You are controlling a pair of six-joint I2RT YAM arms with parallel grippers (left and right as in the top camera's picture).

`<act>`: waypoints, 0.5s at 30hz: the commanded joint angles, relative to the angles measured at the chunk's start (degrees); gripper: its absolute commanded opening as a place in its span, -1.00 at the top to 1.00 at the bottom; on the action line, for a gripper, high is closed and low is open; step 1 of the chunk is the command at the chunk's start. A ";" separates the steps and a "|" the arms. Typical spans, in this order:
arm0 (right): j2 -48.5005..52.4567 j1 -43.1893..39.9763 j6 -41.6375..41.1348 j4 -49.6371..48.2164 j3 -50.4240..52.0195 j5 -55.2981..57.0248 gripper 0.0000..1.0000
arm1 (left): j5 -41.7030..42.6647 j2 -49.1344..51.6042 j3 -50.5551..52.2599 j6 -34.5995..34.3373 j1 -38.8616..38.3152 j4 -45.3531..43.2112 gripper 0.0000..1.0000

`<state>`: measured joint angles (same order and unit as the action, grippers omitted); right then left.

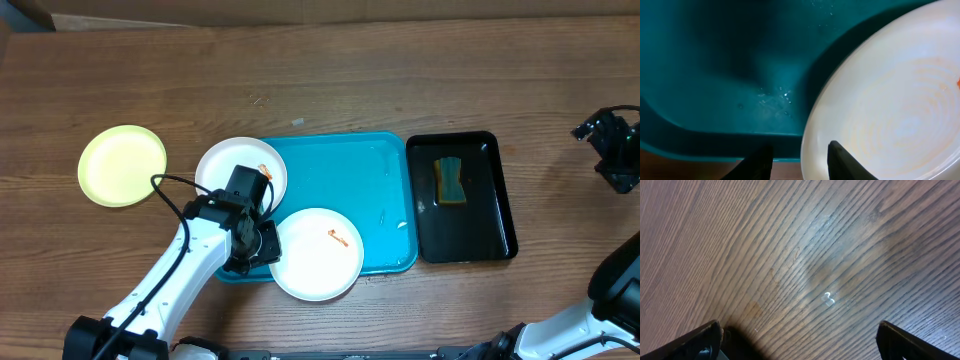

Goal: Clean dirty plates on tray and stack at the side
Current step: 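Move the left gripper to the lower white plate's left rim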

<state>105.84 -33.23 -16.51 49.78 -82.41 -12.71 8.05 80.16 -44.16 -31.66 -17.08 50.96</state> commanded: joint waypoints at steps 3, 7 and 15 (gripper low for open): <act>-0.35 0.11 -0.24 -0.20 -1.07 -0.26 -1.00 | 1.03 0.20 1.88 -1.20 -0.26 -1.03 0.28; -0.35 0.11 -0.24 -0.20 -1.07 -0.26 -1.00 | 1.14 0.20 2.69 -1.46 -0.90 -1.99 0.30; -0.35 0.11 -0.24 -0.20 -1.07 -0.26 -1.00 | 1.22 0.20 3.56 -3.13 -5.33 -5.07 0.61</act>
<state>105.84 -33.23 -16.49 49.74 -82.41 -12.69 8.58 80.16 -41.25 -33.32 -21.10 46.85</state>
